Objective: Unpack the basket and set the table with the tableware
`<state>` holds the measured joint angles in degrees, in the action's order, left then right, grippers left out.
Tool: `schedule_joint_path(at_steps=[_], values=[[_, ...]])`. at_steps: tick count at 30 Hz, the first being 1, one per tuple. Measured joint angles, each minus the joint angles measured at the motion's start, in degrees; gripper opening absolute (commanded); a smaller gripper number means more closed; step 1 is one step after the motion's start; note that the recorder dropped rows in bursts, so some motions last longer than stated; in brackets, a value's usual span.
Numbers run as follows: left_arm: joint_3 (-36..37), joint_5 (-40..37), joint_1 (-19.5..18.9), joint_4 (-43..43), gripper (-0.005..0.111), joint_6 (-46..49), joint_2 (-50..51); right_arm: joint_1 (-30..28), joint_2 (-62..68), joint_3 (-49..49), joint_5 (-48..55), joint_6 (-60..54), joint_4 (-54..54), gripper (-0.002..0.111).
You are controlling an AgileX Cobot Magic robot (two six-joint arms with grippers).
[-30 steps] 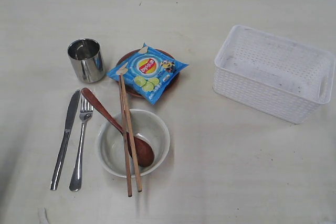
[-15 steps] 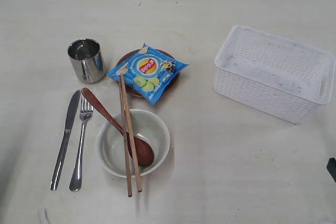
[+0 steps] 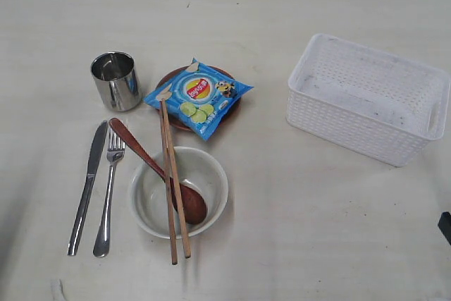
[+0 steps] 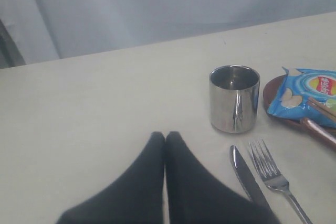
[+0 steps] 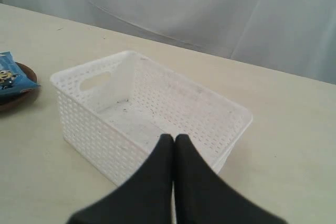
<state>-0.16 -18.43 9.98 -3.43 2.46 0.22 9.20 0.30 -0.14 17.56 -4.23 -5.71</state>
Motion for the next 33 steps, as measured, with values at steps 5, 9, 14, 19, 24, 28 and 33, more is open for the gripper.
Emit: schedule_joint_path(at_steps=[5,9,14,19,24,28,33], values=[[0.0,0.0,0.0,0.0,0.0,0.0,0.0,0.0,0.0,0.0,0.0,0.0,0.0,-0.001],[0.0,0.0,0.0,0.0,0.0,0.0,0.0,0.0,0.0,0.0,0.0,0.0,0.0,-0.001],[0.0,0.0,0.0,0.0,0.0,0.0,0.0,0.0,0.0,0.0,0.0,0.0,0.0,-0.001],[0.0,0.0,0.0,0.0,0.0,0.0,0.0,0.0,0.0,0.0,0.0,0.0,0.0,-0.001],[0.0,0.0,0.0,0.0,0.0,0.0,0.0,0.0,0.0,0.0,0.1,1.3,0.0,-0.001],[0.0,0.0,0.0,0.0,0.0,0.0,0.0,0.0,0.0,0.0,0.1,1.4,0.0,-0.001],[0.0,0.0,0.0,-0.1,0.0,0.0,0.0,0.0,0.0,0.0,0.1,1.4,0.0,-0.001]])
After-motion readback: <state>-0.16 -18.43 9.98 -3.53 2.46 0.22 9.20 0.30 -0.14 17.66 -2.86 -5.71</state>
